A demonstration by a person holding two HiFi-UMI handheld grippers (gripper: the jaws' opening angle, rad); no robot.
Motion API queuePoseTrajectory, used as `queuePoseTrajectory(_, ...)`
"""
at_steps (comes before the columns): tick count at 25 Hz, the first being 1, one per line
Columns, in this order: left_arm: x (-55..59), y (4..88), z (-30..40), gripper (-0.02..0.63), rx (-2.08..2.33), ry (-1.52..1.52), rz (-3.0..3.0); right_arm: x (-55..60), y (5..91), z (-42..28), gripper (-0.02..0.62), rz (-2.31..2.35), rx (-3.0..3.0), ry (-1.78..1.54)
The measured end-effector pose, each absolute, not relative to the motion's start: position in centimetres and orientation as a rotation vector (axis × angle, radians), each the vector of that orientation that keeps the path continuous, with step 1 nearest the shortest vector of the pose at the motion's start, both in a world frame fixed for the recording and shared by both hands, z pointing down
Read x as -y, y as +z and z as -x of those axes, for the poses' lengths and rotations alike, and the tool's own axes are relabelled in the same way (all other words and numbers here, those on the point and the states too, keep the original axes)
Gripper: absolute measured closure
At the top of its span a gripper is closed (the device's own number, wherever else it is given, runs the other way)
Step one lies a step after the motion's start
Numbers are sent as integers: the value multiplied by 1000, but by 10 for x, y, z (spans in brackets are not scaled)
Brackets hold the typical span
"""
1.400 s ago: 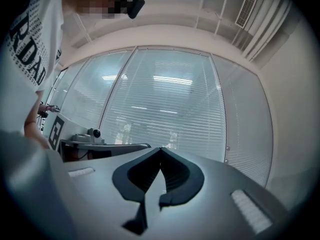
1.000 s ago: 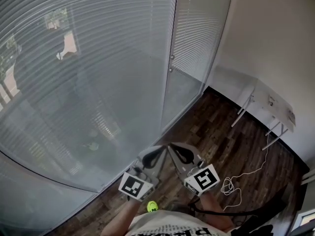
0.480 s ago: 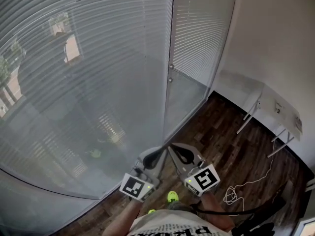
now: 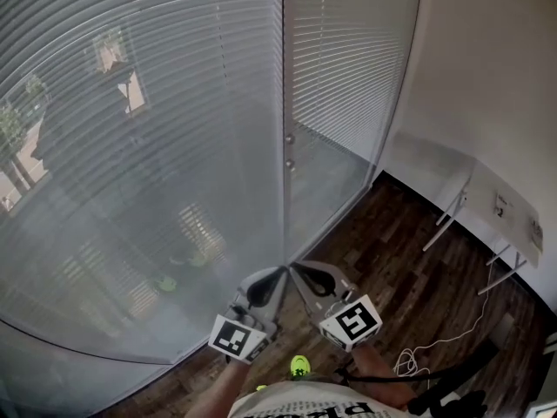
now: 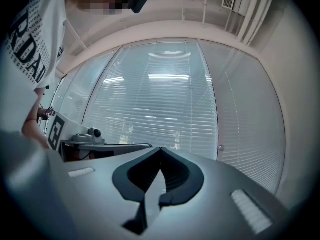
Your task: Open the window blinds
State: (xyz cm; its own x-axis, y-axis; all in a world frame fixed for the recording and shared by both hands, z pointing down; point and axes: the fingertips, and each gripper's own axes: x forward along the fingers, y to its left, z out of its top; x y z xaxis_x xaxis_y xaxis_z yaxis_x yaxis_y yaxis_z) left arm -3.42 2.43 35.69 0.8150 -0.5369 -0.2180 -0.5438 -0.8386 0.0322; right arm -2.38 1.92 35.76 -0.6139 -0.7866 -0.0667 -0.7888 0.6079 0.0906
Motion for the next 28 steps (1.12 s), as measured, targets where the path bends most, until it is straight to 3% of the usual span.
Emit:
queuePoseTrajectory(12,-6,382,-5,614,-1010,217,2937,-1,380,-18,588,1293,-2814,112)
queuePoseTrajectory(28,78,409,-33,614,-951,310,2972,83,408,-44,588,1410,-2812,127)
